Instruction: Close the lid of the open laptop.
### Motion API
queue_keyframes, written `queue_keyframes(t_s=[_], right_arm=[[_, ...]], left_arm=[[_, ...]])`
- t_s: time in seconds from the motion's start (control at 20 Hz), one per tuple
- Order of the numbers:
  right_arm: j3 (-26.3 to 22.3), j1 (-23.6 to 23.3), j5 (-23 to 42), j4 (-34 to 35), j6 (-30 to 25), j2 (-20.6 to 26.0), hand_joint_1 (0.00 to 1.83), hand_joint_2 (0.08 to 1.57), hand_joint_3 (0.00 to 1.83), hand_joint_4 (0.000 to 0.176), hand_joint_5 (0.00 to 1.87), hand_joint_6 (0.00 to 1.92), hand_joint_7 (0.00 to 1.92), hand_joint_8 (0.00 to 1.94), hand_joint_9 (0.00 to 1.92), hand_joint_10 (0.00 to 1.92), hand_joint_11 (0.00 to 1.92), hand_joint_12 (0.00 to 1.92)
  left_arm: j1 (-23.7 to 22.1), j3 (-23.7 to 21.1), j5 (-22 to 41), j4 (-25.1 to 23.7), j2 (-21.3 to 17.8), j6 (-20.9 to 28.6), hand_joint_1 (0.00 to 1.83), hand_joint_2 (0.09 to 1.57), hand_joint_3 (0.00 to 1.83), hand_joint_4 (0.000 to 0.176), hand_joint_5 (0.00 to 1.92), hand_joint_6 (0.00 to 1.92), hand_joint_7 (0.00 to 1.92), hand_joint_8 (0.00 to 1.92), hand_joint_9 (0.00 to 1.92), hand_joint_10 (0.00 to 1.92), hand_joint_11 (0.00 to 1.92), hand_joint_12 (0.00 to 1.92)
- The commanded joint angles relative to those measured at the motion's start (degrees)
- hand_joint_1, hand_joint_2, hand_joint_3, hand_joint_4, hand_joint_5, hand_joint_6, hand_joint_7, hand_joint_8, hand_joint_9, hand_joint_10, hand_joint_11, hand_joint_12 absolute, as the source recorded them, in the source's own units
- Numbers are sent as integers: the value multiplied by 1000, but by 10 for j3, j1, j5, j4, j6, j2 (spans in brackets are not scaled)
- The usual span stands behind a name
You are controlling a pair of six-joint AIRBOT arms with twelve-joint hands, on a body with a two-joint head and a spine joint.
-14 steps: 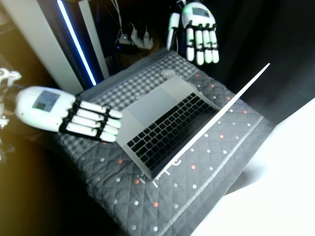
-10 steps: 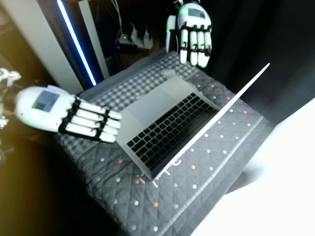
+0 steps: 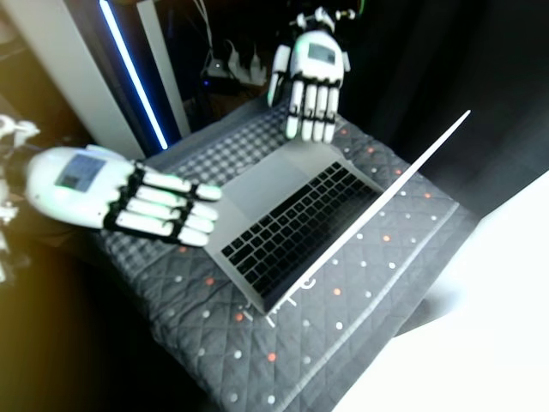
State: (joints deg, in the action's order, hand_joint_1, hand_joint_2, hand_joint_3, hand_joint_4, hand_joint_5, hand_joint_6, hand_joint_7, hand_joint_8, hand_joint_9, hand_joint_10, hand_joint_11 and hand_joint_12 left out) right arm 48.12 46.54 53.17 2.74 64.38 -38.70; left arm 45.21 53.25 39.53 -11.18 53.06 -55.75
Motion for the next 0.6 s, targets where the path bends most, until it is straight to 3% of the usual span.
queue_keyframes(t_s=[0.0,0.05,0.1,0.2,0.25,0.3,0.35,0.4,0.45,0.5,0.55], right_arm=[[4,-11,69,2,1,4,4,1430,12,129,0,0,0,0,0,0,0,0],[5,-15,69,-1,1,2,2,1428,10,138,0,0,0,0,0,0,0,0],[5,-21,69,-3,1,0,67,1440,9,111,0,0,0,0,0,0,0,0],[7,-25,75,-3,1,-4,81,1431,3,138,0,0,0,0,0,0,0,0],[7,-26,82,-4,0,-6,114,1440,4,123,0,0,0,0,0,0,0,0],[7,-28,88,-6,-2,-7,86,1411,0,144,0,0,0,0,0,0,0,0],[7,-30,96,-10,-7,-7,115,1391,0,114,0,0,0,0,0,0,0,0],[7,-32,101,-11,-9,-7,229,1360,0,125,0,0,0,0,0,0,0,0],[7,-38,106,-14,-10,-7,229,1360,0,125,0,0,0,0,0,0,0,0],[9,-57,105,-24,-10,-10,317,1381,0,93,0,0,0,0,0,0,0,0],[14,-81,101,-35,-10,-15,386,1388,0,47,2,1,0,0,1,0,56,27]], left_arm=[[5,2,47,9,5,5,252,1454,0,0,92,22,100,10,101,27,0,540],[10,3,46,11,8,5,250,1452,0,0,109,19,112,8,115,27,0,598],[14,5,41,13,14,5,241,1447,0,0,123,17,137,9,129,26,0,627],[15,8,28,11,23,5,172,1456,2,1,107,5,137,4,118,14,0,528],[16,10,25,9,28,10,139,1460,3,0,97,2,115,6,105,7,0,460],[16,11,27,9,29,15,149,1454,0,0,99,2,96,3,98,3,0,424],[17,10,32,9,29,18,137,1460,1,0,85,0,82,0,65,2,0,342],[17,10,34,9,29,19,112,1470,4,1,73,2,75,1,55,0,0,303],[17,10,33,9,28,19,112,1470,4,1,73,2,75,1,55,0,0,303],[17,10,33,9,28,19,150,1472,2,0,91,9,96,7,68,5,0,310],[19,10,35,9,27,20,122,1476,1,0,104,9,112,6,86,11,0,392]])
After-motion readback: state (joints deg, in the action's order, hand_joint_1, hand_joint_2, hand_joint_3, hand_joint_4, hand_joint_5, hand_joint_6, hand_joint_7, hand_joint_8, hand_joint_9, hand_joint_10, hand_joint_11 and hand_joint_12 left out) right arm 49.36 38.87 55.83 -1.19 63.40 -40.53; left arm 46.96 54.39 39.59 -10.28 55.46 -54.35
